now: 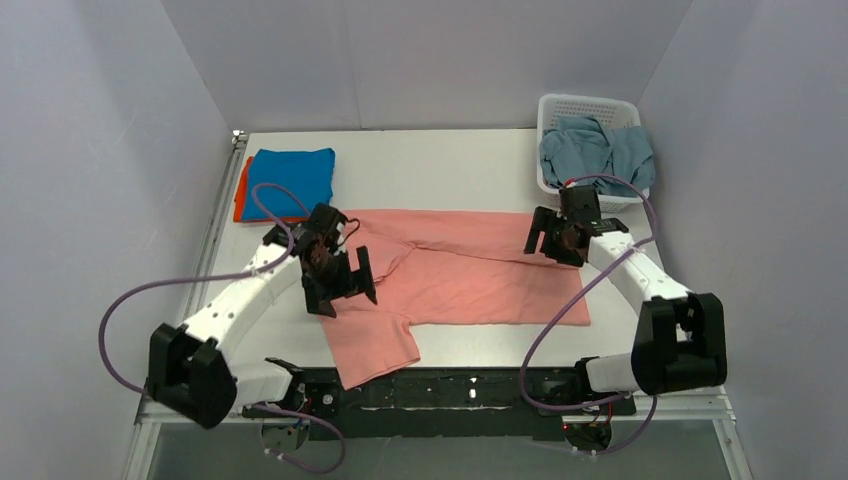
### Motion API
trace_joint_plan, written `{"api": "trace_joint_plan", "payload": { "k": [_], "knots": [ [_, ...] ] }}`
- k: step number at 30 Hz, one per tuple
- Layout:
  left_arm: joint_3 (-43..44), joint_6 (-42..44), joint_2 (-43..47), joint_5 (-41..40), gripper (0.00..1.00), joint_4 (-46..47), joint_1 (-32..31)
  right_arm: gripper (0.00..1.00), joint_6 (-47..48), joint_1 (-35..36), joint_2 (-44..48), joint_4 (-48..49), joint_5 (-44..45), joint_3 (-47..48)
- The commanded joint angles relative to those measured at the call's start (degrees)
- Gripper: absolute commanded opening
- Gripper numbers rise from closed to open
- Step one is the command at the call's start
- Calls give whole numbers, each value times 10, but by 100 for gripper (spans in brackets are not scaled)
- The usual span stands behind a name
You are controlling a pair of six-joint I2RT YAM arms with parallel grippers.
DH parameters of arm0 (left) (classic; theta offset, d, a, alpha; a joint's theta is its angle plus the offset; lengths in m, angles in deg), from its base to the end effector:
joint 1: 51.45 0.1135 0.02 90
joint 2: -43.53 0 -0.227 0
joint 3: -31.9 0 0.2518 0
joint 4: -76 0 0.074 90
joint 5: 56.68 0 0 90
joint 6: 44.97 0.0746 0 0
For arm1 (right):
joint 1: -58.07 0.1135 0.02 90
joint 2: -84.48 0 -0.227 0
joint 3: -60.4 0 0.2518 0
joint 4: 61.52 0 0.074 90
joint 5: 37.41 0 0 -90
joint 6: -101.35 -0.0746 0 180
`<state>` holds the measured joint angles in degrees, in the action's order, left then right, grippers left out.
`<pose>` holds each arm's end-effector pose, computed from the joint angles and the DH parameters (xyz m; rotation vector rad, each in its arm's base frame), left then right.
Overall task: Fold and stack the t-shirts
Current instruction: Grab the side of the flattened tshirt closest away from the robot with both arms
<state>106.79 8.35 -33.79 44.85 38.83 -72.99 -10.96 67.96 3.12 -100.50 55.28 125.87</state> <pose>0.3062 -0.1369 0.2305 -0.1997 2.3535 -0.7482 0.3095 0.0504 0.1475 0.2929 2.5181 0.1653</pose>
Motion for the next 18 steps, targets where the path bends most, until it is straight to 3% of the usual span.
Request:
{"api": "trace_joint_plan", "payload": {
  "k": [1,7,12,18],
  "knots": [
    [-116,-35,122,-32,100,-112,-77,87,-41,4,95,2,43,-29],
    [-259,-90,225,-22,100,-119,-187,88,-51,3,144,8,35,-60],
    [-326,-116,267,-4,85,-87,-229,87,-59,3,140,12,29,-69],
    [-339,-117,215,-23,72,-33,-255,87,-75,3,150,9,41,-80]
  ]
}}
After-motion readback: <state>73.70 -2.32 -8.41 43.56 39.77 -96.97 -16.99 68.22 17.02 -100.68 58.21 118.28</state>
